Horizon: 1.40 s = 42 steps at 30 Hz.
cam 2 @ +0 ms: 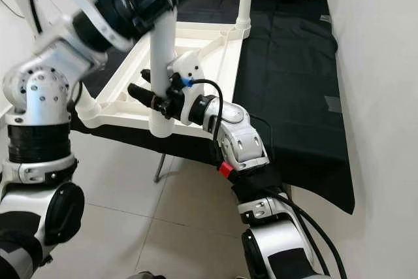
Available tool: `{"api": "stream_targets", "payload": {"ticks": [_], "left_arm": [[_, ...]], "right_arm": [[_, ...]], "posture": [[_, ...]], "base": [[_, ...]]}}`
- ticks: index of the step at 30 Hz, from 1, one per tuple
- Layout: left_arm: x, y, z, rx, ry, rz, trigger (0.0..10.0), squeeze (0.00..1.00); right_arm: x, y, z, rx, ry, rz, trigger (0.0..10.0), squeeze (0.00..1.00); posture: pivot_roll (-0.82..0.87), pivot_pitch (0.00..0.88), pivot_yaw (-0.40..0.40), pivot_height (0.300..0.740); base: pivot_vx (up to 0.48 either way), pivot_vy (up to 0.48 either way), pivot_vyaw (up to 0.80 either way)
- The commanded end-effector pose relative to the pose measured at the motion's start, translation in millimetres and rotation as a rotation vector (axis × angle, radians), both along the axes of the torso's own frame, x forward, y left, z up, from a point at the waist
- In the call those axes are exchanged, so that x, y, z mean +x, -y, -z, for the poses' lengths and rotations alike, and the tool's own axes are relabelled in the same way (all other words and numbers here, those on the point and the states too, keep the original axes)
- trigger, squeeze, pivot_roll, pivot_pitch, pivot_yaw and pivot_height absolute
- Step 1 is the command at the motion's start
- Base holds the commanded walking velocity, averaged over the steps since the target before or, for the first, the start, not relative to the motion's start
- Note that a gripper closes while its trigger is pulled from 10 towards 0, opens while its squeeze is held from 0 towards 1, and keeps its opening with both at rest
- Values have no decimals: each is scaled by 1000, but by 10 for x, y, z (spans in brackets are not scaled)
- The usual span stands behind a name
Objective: Building children table
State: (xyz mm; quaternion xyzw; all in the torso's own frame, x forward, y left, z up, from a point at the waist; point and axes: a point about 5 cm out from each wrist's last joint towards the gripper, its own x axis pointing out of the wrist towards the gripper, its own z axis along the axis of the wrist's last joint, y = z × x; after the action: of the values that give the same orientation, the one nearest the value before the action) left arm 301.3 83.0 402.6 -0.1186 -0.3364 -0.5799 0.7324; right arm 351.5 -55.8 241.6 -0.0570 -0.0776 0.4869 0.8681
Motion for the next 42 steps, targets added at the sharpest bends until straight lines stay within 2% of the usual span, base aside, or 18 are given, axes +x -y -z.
{"api": "stream_targets", "payload": {"ticks": [1,7,11,15,19,20,21,23,26,29,31,33,37,38,39,40,41,42], "left_arm": [[-22,19,-52,-3,27,8,10000,1000],[-16,-41,-107,-44,53,-10,10000,1000],[-17,-48,-113,-48,59,-14,10000,1000],[-57,-169,-232,-112,155,-95,10000,1000],[-66,-197,-259,-129,177,-113,10000,1000],[-91,-237,-300,-152,206,-123,10000,0],[-127,-273,-340,-169,241,-127,10000,0],[-127,-273,-340,-169,241,-127,10000,0],[-228,-327,-410,-203,310,-115,10000,0],[-278,-351,-436,-217,337,-112,10000,0],[-328,-448,-491,-272,371,-158,10000,0],[-328,-448,-491,-272,371,-158,10000,0],[-339,-647,-581,-377,417,-266,10000,0],[-339,-647,-581,-377,417,-266,10000,0],[-343,-751,-613,-422,428,-325,10000,0],[-343,-751,-613,-422,428,-325,10000,0],[-337,-864,-640,-469,425,-381,10000,0],[-337,-864,-640,-469,425,-381,10000,0]], "right_arm": [[7,-77,61,-83,8,-2,0,0],[97,49,120,-183,44,92,0,0],[102,58,124,-190,46,98,0,0],[185,225,236,-247,28,205,0,0],[204,265,260,-253,21,231,0,0],[230,318,294,-266,14,269,0,0],[265,376,326,-275,6,319,0,0],[265,376,326,-275,6,319,0,0],[325,497,371,-294,-4,414,0,0],[352,547,363,-290,-1,455,0,0],[406,645,315,-282,20,545,0,0],[406,645,315,-282,20,545,0,0],[444,688,269,-266,48,597,0,0],[444,688,269,-266,48,597,0,0],[453,693,247,-256,59,610,0,0],[453,693,247,-256,59,610,0,0],[464,705,208,-238,75,625,0,0],[464,705,208,-238,75,625,0,0]], "posture": [[16,118,35,740],[11,116,28,740],[11,116,28,740],[14,111,23,740],[14,111,23,740],[15,110,22,740],[16,107,22,740],[16,107,22,740],[20,105,21,740],[20,105,21,740],[24,101,20,740],[24,101,20,740],[29,94,16,740],[29,94,16,740],[29,94,16,740],[29,94,16,740],[29,94,16,740],[29,94,16,740]], "base": [[0,0,0],[0,0,0],[0,0,0],[0,0,0],[0,0,0],[0,0,0],[0,0,0],[0,0,0],[0,0,0],[0,0,0],[0,0,0],[0,0,0],[0,0,0],[0,0,0],[0,0,0],[0,0,0],[0,0,0],[0,0,0]]}}
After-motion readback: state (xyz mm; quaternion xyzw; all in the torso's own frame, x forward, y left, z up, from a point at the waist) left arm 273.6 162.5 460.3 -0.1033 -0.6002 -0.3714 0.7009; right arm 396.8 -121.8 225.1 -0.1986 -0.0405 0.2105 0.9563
